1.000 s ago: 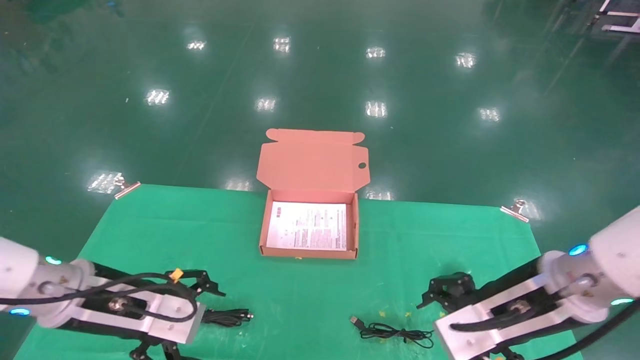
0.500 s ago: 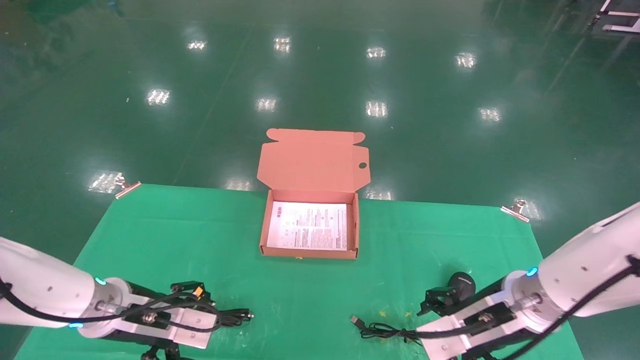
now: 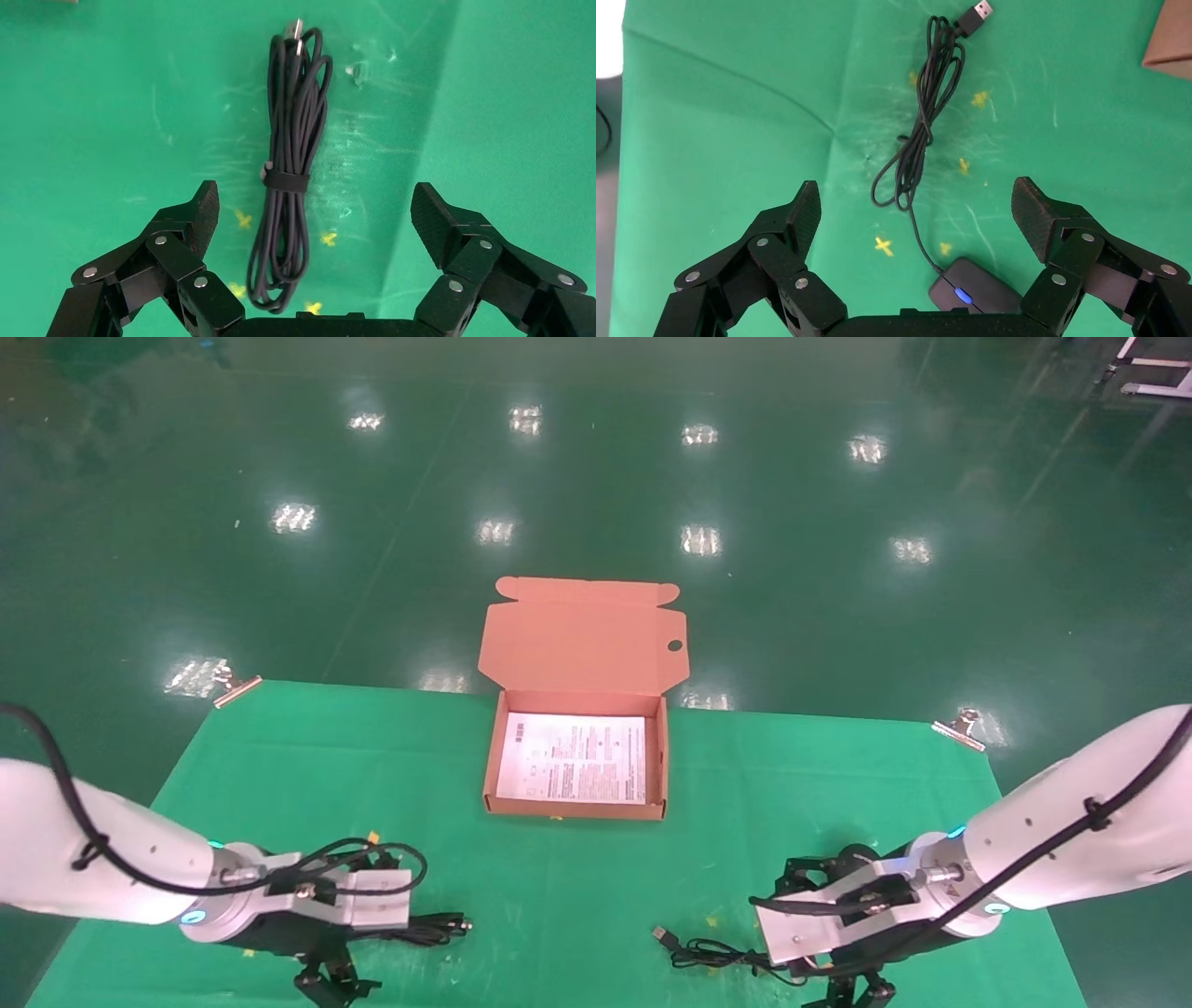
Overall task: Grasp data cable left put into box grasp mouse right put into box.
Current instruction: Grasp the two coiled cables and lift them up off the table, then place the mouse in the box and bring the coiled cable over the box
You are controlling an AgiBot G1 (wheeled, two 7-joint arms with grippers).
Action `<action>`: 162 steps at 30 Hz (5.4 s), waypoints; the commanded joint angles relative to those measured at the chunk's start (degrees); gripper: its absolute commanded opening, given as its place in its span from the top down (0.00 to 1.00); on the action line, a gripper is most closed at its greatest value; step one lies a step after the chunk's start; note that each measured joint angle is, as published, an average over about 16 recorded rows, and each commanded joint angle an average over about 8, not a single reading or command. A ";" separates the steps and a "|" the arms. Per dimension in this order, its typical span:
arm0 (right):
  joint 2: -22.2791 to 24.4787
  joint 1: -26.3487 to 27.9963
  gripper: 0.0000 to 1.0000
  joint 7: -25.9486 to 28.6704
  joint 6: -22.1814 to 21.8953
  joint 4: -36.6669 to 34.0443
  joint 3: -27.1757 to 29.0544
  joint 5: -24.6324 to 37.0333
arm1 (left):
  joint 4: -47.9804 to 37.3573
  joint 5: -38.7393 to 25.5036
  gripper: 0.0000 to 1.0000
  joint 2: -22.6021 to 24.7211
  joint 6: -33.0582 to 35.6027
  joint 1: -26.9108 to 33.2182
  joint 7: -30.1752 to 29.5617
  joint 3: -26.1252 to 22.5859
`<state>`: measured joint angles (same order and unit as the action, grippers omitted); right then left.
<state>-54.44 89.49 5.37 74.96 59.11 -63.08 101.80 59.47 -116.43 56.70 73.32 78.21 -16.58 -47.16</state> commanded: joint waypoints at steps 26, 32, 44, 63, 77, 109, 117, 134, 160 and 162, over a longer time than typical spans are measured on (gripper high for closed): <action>-12.19 -2.28 0.31 -10.89 -7.55 -24.94 -1.62 1.34 | -23.40 0.37 0.19 7.49 -5.64 3.59 7.93 0.05; -13.36 -2.29 1.00 -11.38 -8.92 -27.19 -2.37 2.57 | -25.20 0.30 0.94 7.98 -6.36 3.81 8.88 0.01; -13.08 -2.23 1.00 -11.30 -8.61 -26.58 -2.18 2.39 | -24.68 0.30 1.00 7.84 -6.27 3.78 8.67 0.01; -12.80 -2.22 1.00 -11.20 -8.26 -26.05 -1.94 2.06 | -24.21 0.28 1.00 7.73 -6.11 3.71 8.50 0.01; -12.68 -2.08 1.00 -11.19 -8.25 -25.88 -1.81 1.95 | -23.75 -0.18 1.00 7.43 -6.43 3.81 8.85 -0.15; -7.60 14.87 1.00 -4.25 -25.14 -8.90 9.95 -0.51 | 6.58 -0.20 1.00 -2.49 -17.62 8.47 2.89 7.71; -15.73 18.90 1.00 -15.54 -29.19 -19.79 13.17 -6.19 | 7.91 -4.65 1.00 0.45 -21.21 10.27 1.48 7.62; -22.25 20.76 1.00 -25.50 -28.14 -31.33 16.28 -14.05 | 5.43 -12.99 1.00 2.21 -21.34 11.68 -4.52 6.97; -23.87 11.97 1.00 -24.49 -31.59 -31.17 6.72 -20.22 | 5.29 -22.30 1.00 -0.68 -17.69 10.57 -11.46 6.34; -23.91 11.43 1.00 -24.18 -31.76 -30.79 5.80 -21.03 | 5.33 -22.32 1.00 -0.69 -17.68 10.56 -11.49 6.34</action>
<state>-78.32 100.92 -18.64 43.12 28.39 -57.25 80.64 64.78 -138.74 56.01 55.64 88.77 -28.05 -40.82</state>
